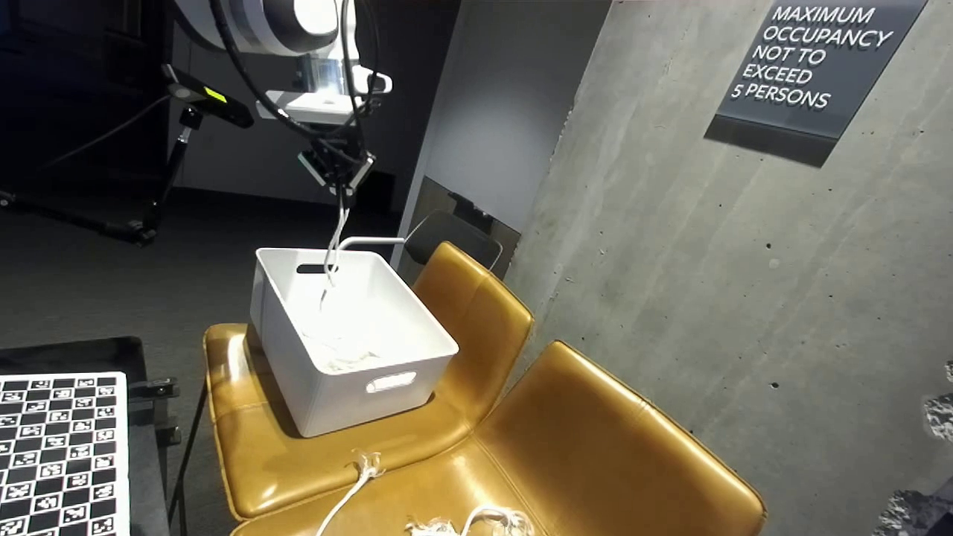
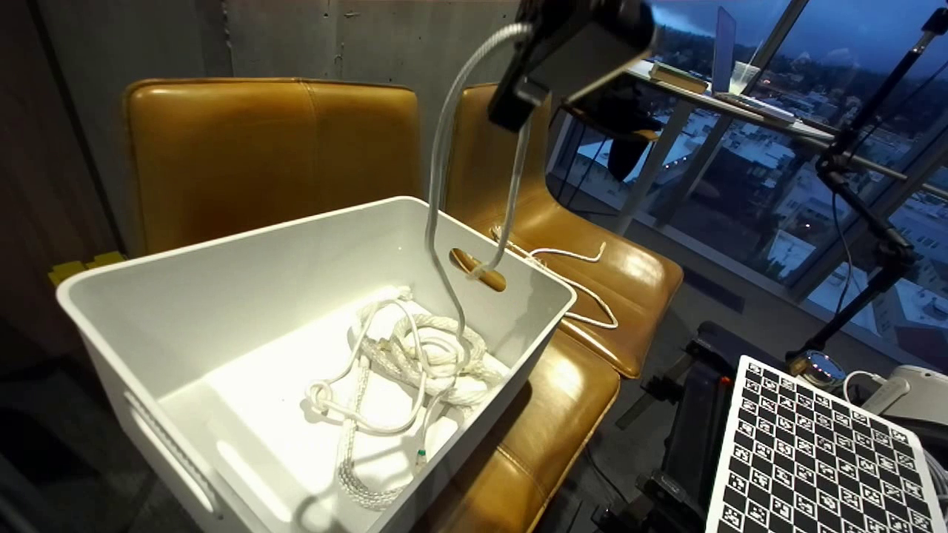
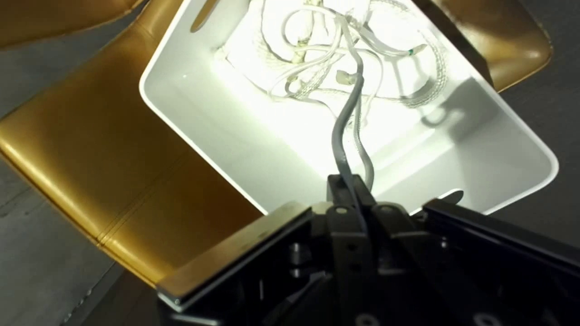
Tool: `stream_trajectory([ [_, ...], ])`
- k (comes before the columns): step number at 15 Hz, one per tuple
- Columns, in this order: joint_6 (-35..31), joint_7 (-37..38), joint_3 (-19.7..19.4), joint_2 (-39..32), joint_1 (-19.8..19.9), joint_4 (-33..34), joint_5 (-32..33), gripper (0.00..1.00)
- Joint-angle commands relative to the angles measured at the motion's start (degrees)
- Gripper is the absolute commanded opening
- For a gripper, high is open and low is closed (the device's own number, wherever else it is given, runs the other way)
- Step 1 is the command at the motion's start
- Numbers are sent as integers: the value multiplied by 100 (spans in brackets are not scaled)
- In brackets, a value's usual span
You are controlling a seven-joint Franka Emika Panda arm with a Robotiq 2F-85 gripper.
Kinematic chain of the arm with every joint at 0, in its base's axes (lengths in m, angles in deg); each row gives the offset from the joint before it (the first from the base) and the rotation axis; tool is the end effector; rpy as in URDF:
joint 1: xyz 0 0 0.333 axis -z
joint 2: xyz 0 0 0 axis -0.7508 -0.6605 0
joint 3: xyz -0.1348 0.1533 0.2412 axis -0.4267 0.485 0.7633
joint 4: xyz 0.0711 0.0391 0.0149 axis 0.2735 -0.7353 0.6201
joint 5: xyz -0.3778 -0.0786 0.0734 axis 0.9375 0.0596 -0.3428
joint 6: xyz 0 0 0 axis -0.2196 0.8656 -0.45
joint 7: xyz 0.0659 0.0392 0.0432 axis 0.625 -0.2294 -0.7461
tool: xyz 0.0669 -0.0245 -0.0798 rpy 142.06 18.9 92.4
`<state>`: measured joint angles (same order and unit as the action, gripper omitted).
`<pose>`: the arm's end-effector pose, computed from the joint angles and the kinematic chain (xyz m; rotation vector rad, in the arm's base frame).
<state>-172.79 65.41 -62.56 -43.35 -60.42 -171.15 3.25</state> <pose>0.5335 0.2232 0.4214 2.7209 1.1155 0.4209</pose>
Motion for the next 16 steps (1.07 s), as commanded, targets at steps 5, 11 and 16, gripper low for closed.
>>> stream_trajectory([
  [5,-1204,958,-355,-301,235,-927,108,43],
  [11,-1284,736,-672,41,682,-1485,-184,86],
  [16,-1283,602,-1226,-158,1286,-1502,-286,100],
])
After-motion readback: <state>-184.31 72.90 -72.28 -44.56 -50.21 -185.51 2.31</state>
